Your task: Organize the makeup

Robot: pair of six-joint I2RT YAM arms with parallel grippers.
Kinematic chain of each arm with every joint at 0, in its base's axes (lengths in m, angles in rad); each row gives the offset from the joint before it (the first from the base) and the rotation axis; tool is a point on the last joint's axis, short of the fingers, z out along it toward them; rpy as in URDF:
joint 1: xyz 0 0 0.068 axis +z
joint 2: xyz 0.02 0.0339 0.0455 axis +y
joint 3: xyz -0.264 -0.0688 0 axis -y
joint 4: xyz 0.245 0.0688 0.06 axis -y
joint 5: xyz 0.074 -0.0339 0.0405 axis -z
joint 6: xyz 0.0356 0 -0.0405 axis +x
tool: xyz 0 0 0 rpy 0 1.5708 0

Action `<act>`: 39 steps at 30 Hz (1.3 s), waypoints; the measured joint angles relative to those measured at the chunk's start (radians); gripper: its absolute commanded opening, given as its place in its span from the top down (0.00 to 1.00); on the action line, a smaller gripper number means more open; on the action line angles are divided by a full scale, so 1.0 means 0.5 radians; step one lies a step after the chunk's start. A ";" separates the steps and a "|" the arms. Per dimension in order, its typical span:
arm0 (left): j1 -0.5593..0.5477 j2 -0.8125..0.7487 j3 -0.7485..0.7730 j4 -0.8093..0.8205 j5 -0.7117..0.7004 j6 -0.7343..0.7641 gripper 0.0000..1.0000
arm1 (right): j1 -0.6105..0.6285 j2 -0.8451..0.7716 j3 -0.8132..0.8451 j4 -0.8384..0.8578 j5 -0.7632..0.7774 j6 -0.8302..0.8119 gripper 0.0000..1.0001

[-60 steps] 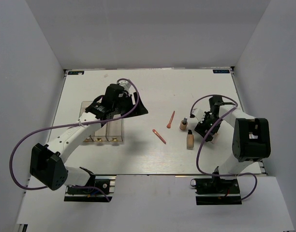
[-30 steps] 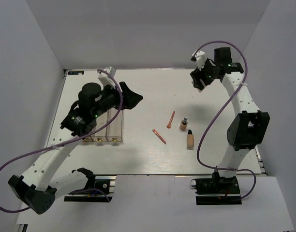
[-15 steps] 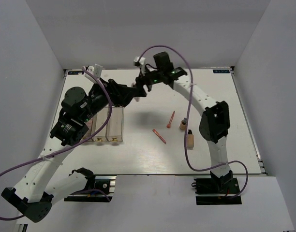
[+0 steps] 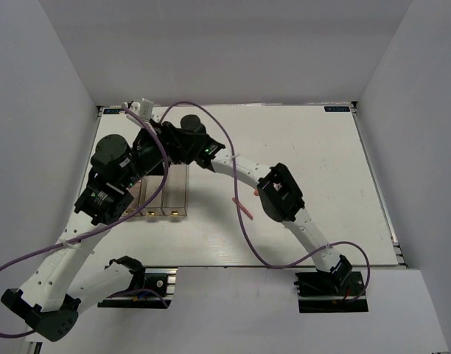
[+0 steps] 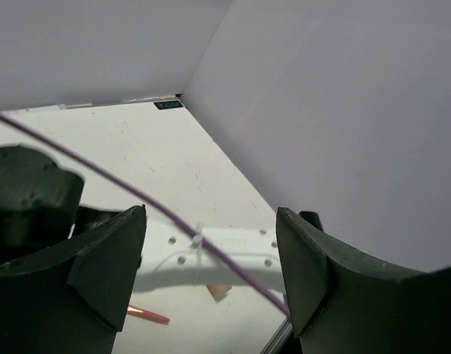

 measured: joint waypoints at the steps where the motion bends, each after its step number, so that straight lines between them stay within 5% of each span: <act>1: 0.000 0.000 0.000 -0.005 -0.001 0.000 0.19 | 0.031 0.040 0.015 0.039 0.011 0.004 0.88; 11: 0.000 -0.047 0.002 -0.056 -0.037 0.014 0.19 | 0.266 0.125 0.064 0.180 0.383 -0.159 0.88; 30: 0.000 -0.068 -0.021 -0.082 -0.068 0.022 0.19 | 0.339 0.340 0.163 0.167 0.895 -0.509 0.88; 33: 0.000 -0.075 -0.027 -0.094 -0.073 0.022 0.19 | 0.346 0.341 0.163 0.167 0.901 -0.523 0.85; 39: 0.000 -0.113 -0.029 -0.117 -0.095 0.023 0.19 | 0.349 0.341 0.161 0.163 0.901 -0.550 0.64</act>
